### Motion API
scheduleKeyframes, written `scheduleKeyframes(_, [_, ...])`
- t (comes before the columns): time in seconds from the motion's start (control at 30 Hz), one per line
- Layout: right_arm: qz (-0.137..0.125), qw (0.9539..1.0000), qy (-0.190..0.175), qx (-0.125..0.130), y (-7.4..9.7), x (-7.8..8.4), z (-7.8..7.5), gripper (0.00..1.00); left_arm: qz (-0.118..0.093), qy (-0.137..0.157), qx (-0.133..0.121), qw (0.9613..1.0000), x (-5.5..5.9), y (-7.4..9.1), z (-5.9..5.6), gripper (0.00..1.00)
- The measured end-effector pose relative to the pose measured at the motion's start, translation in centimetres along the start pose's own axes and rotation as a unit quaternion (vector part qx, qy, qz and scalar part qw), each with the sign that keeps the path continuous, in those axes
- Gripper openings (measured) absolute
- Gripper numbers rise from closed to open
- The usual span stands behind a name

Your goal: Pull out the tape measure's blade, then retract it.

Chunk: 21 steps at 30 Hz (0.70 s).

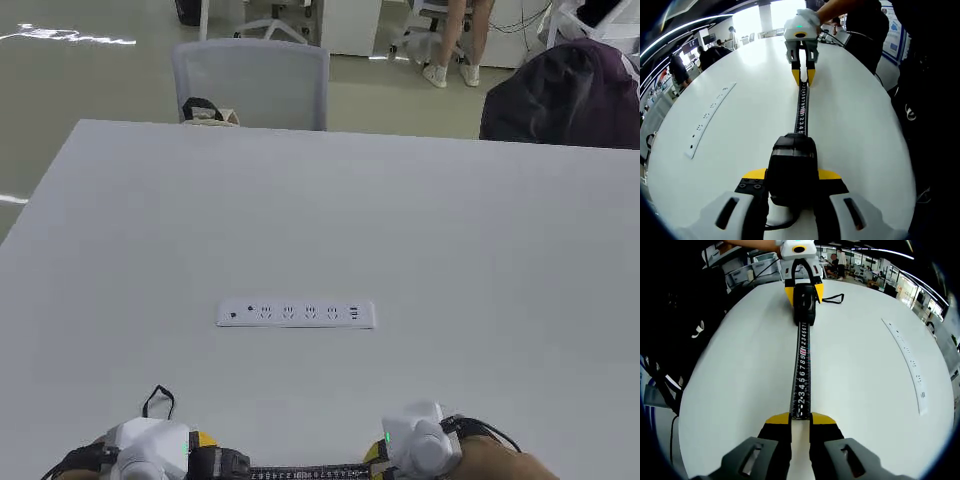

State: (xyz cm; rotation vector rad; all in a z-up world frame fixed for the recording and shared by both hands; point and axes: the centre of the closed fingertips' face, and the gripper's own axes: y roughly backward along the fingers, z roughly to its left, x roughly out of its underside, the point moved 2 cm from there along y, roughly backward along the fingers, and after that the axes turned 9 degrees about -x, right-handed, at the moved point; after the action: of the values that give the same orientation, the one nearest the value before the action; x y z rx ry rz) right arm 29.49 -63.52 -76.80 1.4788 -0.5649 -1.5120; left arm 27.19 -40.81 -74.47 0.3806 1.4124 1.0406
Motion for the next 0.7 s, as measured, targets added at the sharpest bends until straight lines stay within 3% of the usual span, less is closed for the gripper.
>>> scheduleKeyframes(0.7, [0.002,0.9999,-0.010,0.003,1.2,1.9,0.3,0.10,0.006,0.000,0.003,1.0000,0.0,-0.1,0.0,0.31])
